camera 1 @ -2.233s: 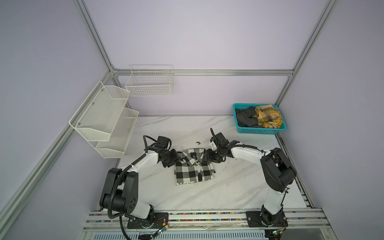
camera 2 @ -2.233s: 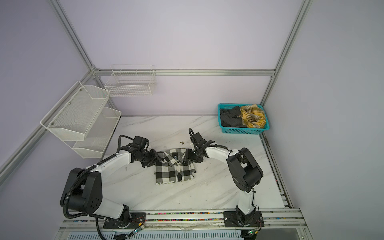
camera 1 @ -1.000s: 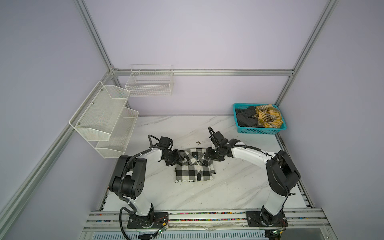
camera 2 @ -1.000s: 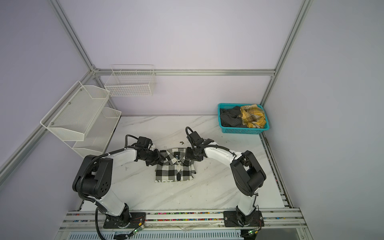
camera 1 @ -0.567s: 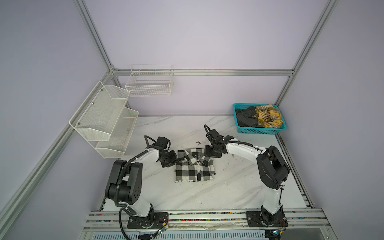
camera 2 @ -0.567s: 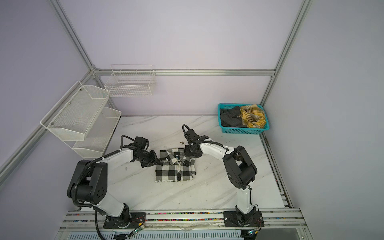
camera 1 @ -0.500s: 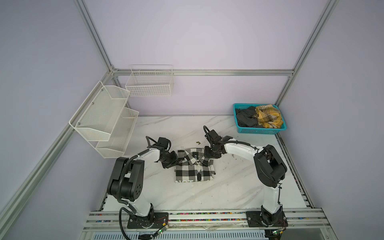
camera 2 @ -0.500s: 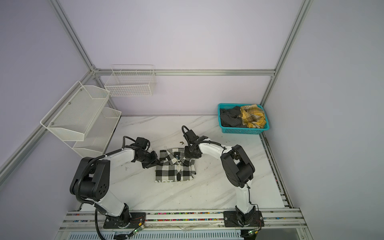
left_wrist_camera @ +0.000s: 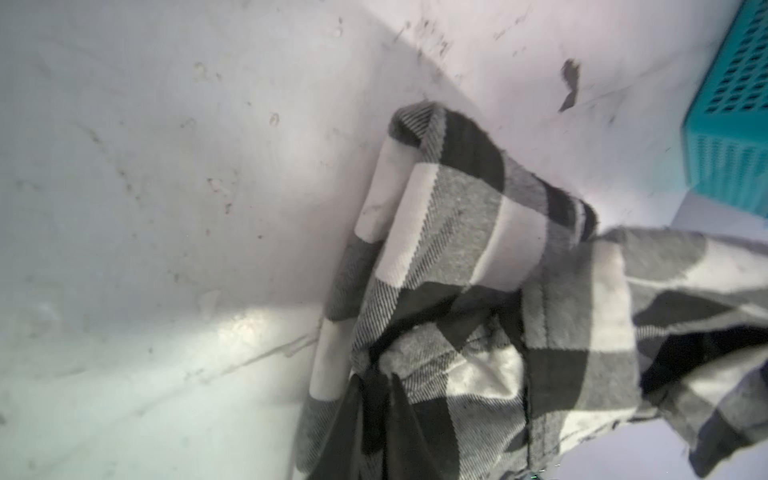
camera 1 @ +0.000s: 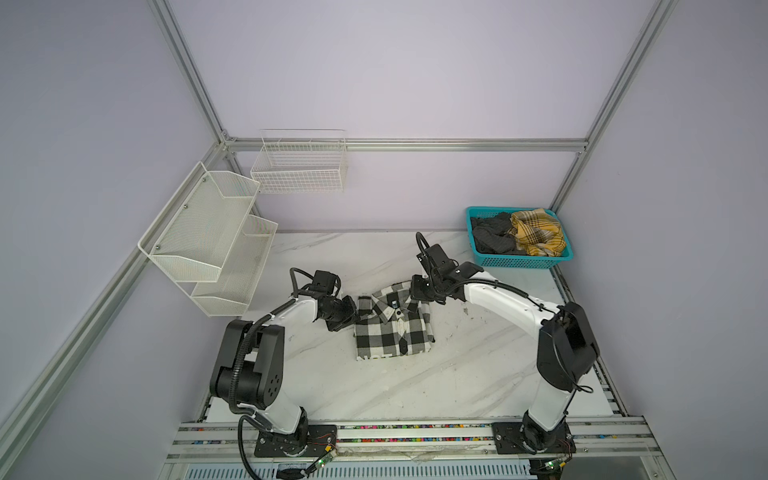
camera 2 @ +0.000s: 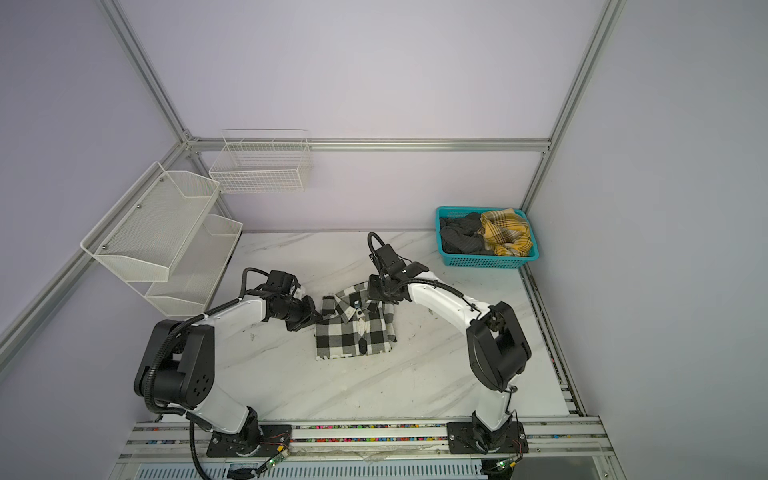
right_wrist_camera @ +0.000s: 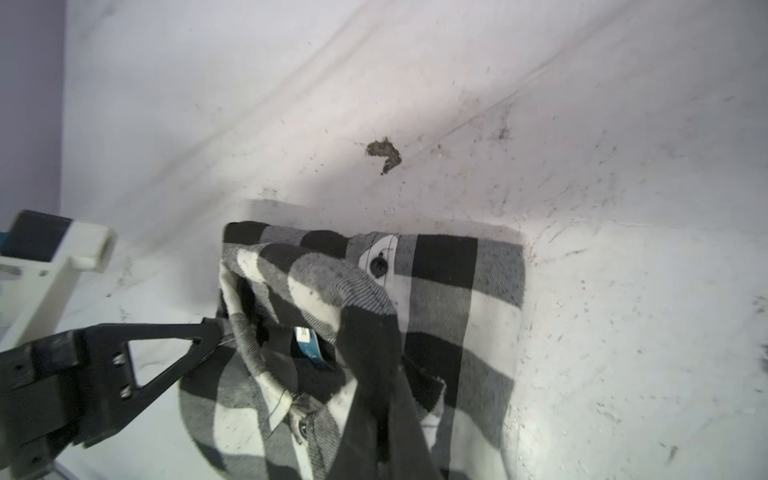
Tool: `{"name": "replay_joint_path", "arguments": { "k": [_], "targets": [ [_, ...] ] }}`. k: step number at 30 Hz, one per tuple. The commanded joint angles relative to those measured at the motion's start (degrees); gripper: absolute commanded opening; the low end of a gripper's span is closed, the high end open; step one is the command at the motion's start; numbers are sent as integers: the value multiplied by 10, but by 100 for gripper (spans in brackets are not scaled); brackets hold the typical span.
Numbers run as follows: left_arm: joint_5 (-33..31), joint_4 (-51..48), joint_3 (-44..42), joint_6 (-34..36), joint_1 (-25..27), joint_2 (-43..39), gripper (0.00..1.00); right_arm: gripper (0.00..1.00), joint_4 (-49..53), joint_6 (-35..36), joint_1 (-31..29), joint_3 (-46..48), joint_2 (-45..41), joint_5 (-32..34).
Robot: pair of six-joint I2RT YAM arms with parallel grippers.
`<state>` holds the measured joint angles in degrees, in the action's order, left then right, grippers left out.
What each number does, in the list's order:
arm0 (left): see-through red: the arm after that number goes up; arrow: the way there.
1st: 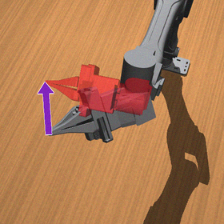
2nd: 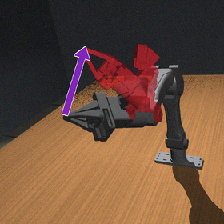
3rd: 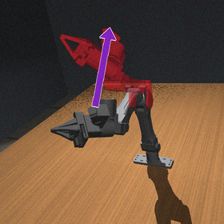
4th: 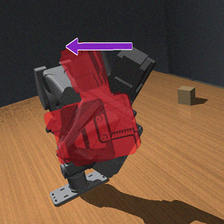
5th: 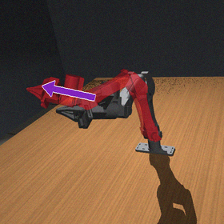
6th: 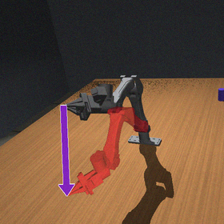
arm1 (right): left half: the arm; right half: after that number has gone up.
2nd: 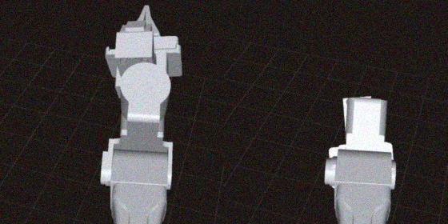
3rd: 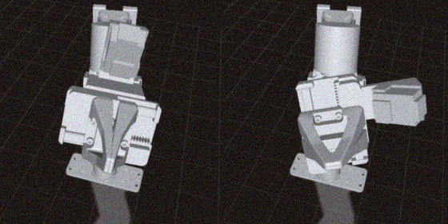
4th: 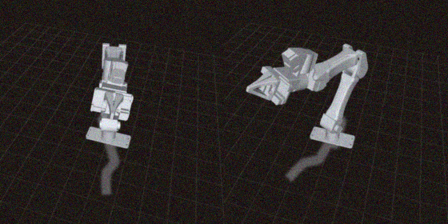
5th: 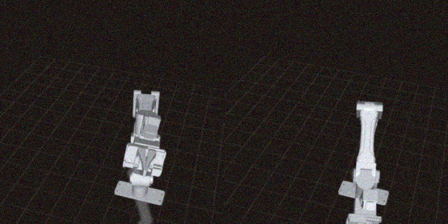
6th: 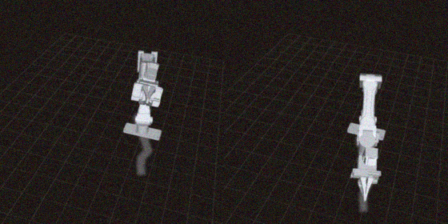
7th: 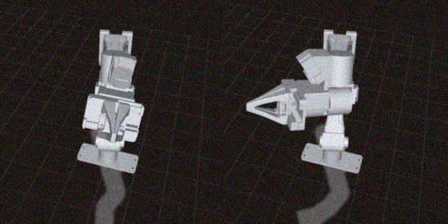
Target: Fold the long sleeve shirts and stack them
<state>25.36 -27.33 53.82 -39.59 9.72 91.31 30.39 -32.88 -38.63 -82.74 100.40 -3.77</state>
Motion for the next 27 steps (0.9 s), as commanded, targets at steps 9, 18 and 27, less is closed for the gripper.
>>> {"name": "replay_joint_path", "arguments": {
  "k": [9,18,27],
  "targets": [
    [27,5,125,34,13,89,28,0,-5,-34,16,-17,80,46],
    [29,7,165,26,18,109,32,7,20,8,42,-137,200,26],
    [-35,-51,214,29,61,66,53,59,26,27,55,-85,150,22]
  ]
}}
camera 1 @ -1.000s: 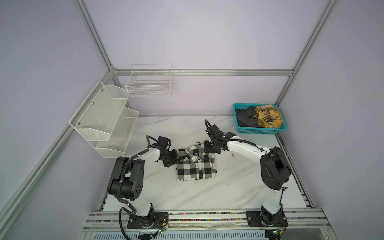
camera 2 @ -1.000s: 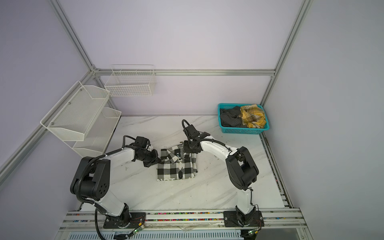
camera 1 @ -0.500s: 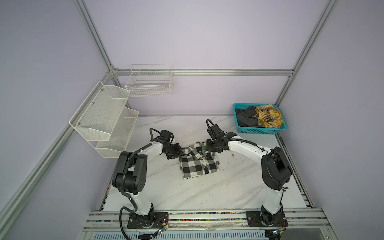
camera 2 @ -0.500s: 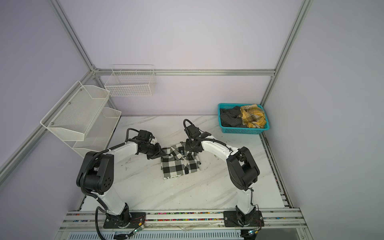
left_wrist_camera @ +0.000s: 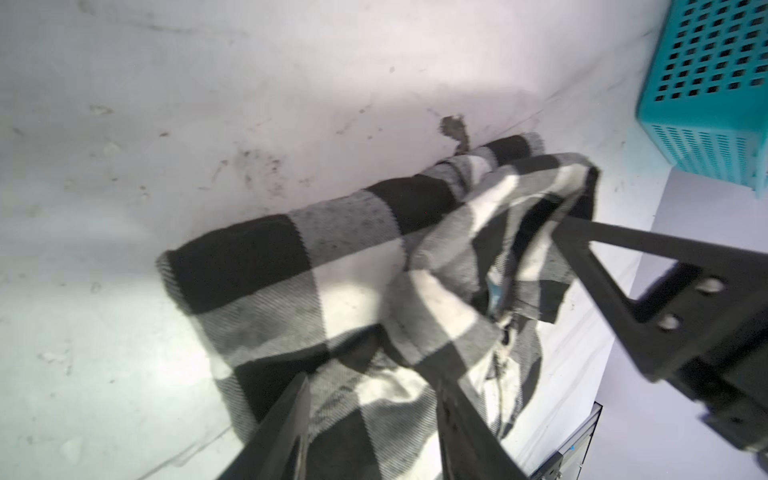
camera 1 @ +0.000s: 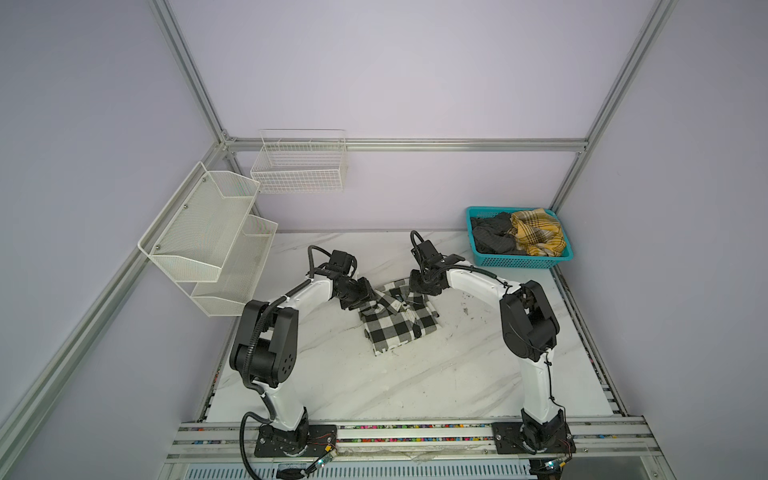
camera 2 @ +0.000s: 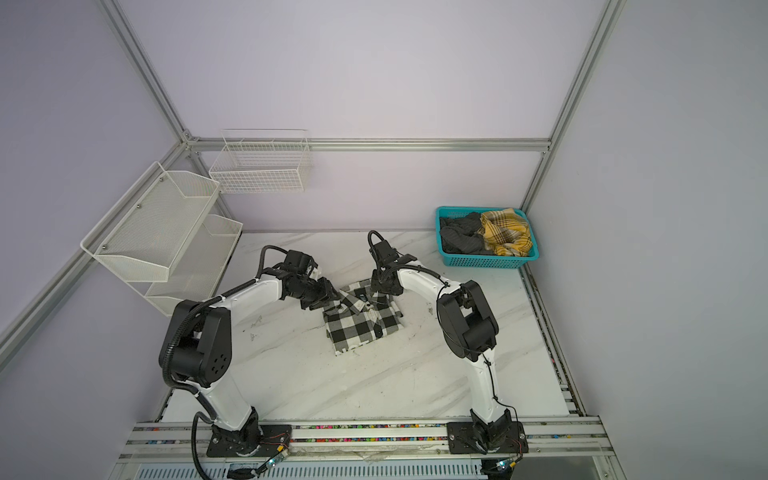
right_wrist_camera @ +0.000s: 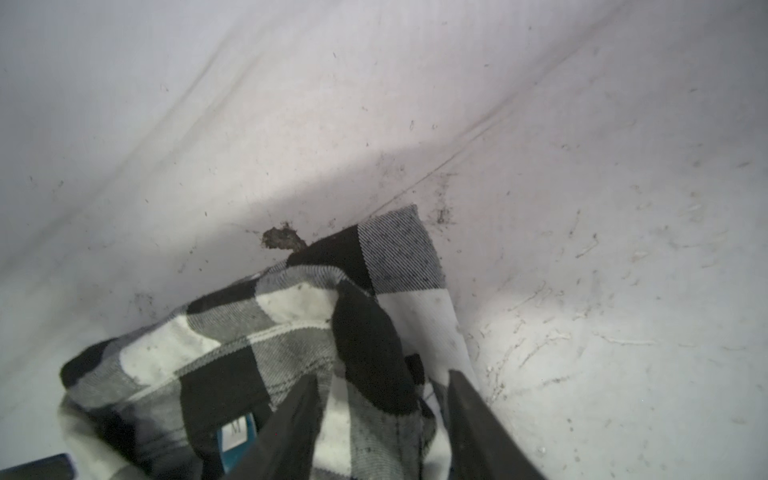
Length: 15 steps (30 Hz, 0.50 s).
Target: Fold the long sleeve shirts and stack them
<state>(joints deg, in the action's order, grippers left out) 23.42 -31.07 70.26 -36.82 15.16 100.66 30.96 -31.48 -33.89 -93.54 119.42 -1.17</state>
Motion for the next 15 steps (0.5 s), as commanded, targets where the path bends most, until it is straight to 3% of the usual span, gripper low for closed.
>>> {"name": "replay_joint_path", "arguments": {
  "k": [1,11,15],
  "targets": [
    [-14,-13,52,1,9,-25,54,60,15,20,10,33,-47,-15],
    [21,6,124,-17,10,90,58,61,-26,67,27,102,-46,-143],
    [32,16,139,-27,10,123,56,46,-48,63,27,115,-46,-179]
  ]
}}
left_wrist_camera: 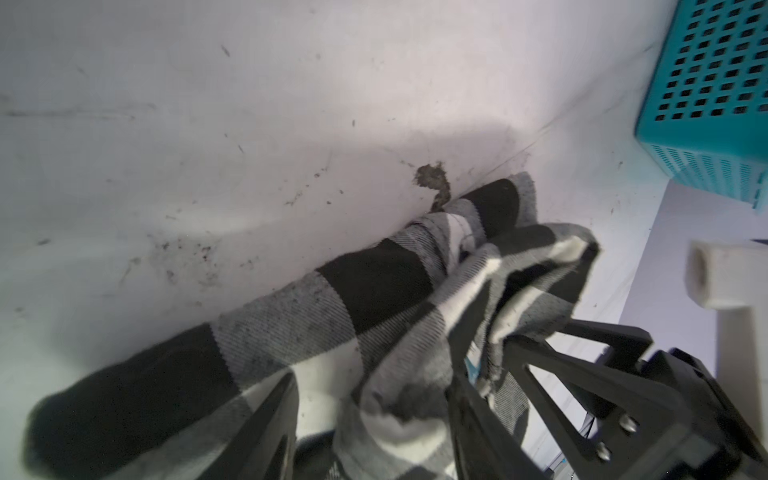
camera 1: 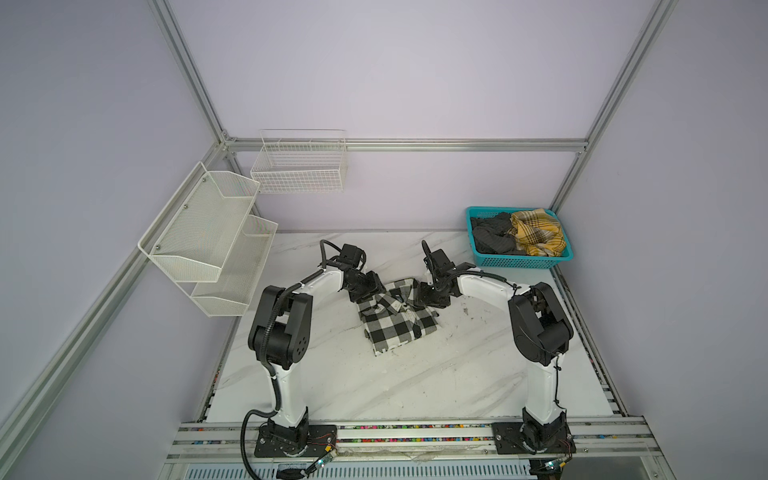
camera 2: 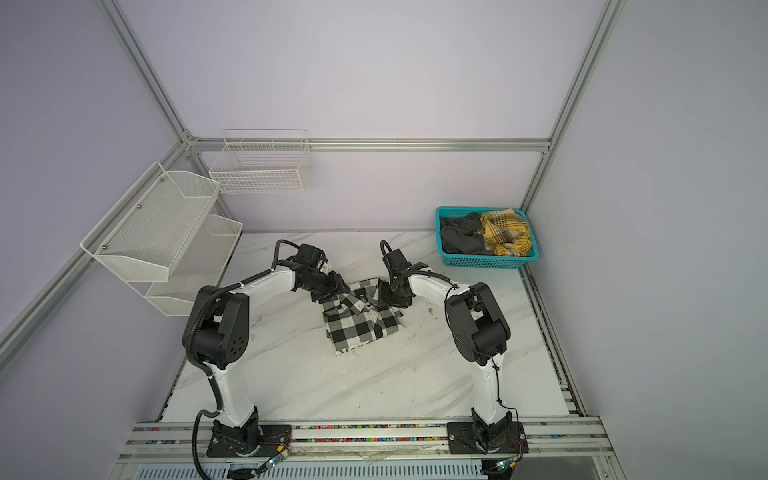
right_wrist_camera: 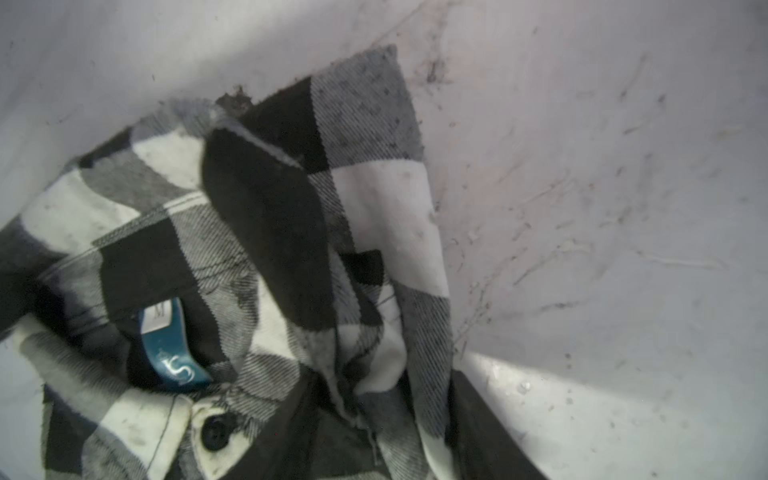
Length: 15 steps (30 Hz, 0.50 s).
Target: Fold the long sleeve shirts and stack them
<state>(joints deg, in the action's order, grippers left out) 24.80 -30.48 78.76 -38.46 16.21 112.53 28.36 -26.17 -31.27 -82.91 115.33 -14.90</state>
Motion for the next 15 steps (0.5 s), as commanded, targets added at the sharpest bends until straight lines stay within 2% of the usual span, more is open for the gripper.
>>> {"name": "replay_joint_path", "arguments": {
  "k": [1,2,5,9,12,15],
  "targets": [
    [16,11,56,-11,0,7,54,42,-25,6,1,12,-6,-45],
    [12,11,57,-11,0,9,50,38,-29,1,0,17,-8,-46],
    [0,13,56,-14,0,3,41,38,-49,-15,-2,41,-19,-66],
    [-4,20,57,-22,0,-6,15,55,-79,-39,-3,77,-40,-87],
    [-14,20,55,-29,0,-24,5,59,-114,-62,-4,108,-58,-116],
    [-62,22,32,-29,-1,-55,0,52,-153,-89,-6,138,-76,-146]
  ]
}}
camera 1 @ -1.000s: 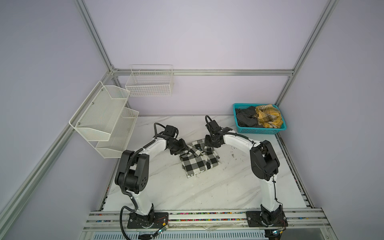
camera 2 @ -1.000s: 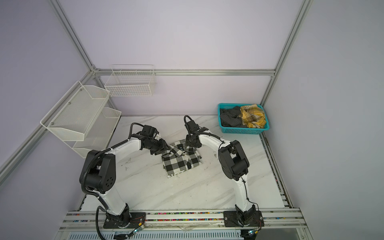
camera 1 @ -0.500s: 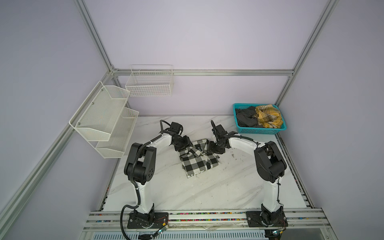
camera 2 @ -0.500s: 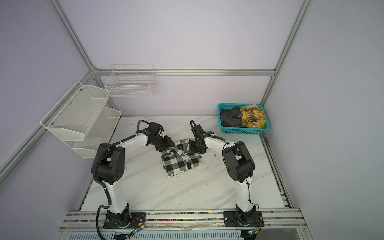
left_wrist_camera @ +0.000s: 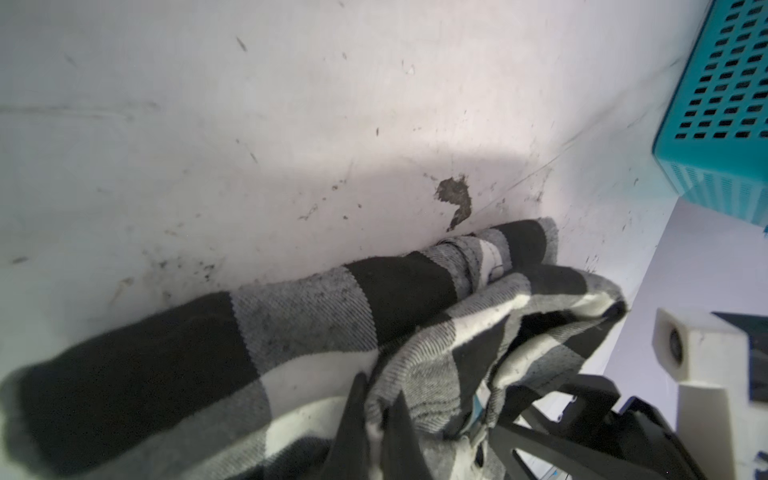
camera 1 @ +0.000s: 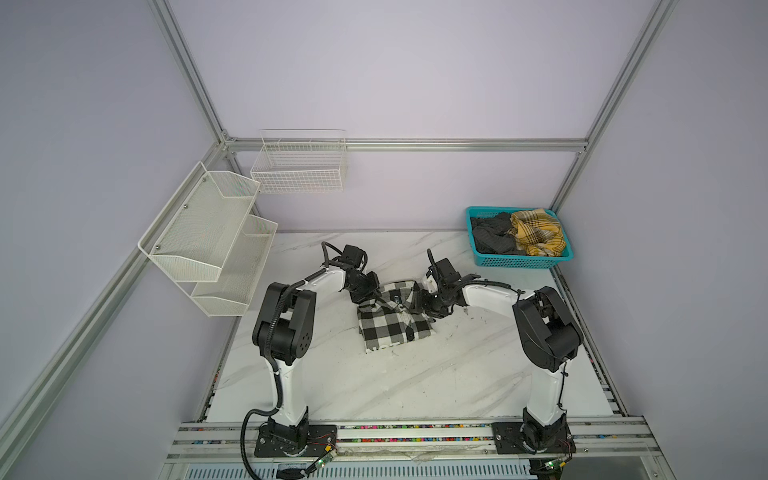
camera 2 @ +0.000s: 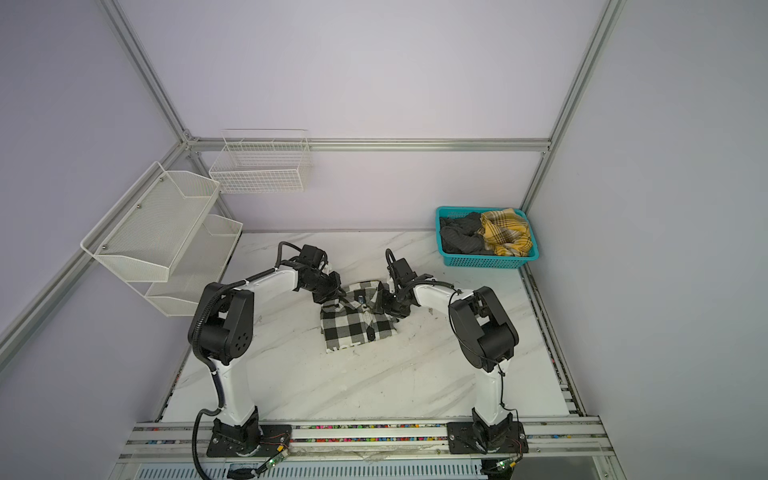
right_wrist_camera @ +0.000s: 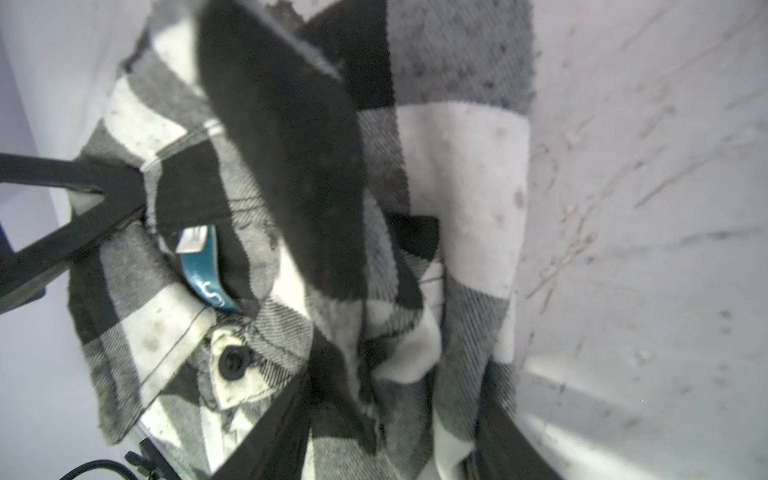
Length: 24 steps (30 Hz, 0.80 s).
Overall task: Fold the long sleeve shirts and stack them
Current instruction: 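Pull the shirt edges toward the robot with both grippers to straighten it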
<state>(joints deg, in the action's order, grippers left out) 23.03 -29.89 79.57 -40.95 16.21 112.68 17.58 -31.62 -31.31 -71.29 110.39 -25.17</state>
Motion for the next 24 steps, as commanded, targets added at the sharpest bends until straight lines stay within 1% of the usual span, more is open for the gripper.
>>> {"name": "replay_joint_path", "arguments": {
  "k": [1,2,4,6,12,15,17,18,19,21,22,24],
  "targets": [
    [-58,17,15,-4,-2,-61,0,49,-54,-41,-8,27,-31,-49],
    [-69,16,7,-4,-4,-63,0,48,-62,-49,-8,34,-34,-56],
    [-62,25,-7,-12,-10,-61,0,49,-83,-63,-9,45,-38,-72],
    [-50,46,-27,-25,-15,-61,0,56,-111,-80,-9,56,-40,-91],
    [-42,105,-73,-71,-30,-59,0,67,-197,-139,-11,77,-36,-130],
    [-35,113,-74,-77,-37,-40,0,72,-229,-159,-14,77,-20,-143],
    [-19,114,-63,-72,-39,-25,0,74,-217,-152,-15,69,-9,-138],
    [-5,115,-56,-70,-39,-20,13,75,-206,-147,-15,65,-9,-137],
    [8,121,-52,-68,-39,-18,21,75,-196,-140,-15,61,-11,-134],
    [31,131,-42,-63,-38,-22,35,76,-173,-134,-13,56,-27,-113],
    [40,133,-37,-60,-38,-27,40,76,-163,-134,-11,55,-34,-104],
    [57,120,-21,-53,-40,-38,47,77,-133,-132,-8,54,-53,-77]
  ]
}}
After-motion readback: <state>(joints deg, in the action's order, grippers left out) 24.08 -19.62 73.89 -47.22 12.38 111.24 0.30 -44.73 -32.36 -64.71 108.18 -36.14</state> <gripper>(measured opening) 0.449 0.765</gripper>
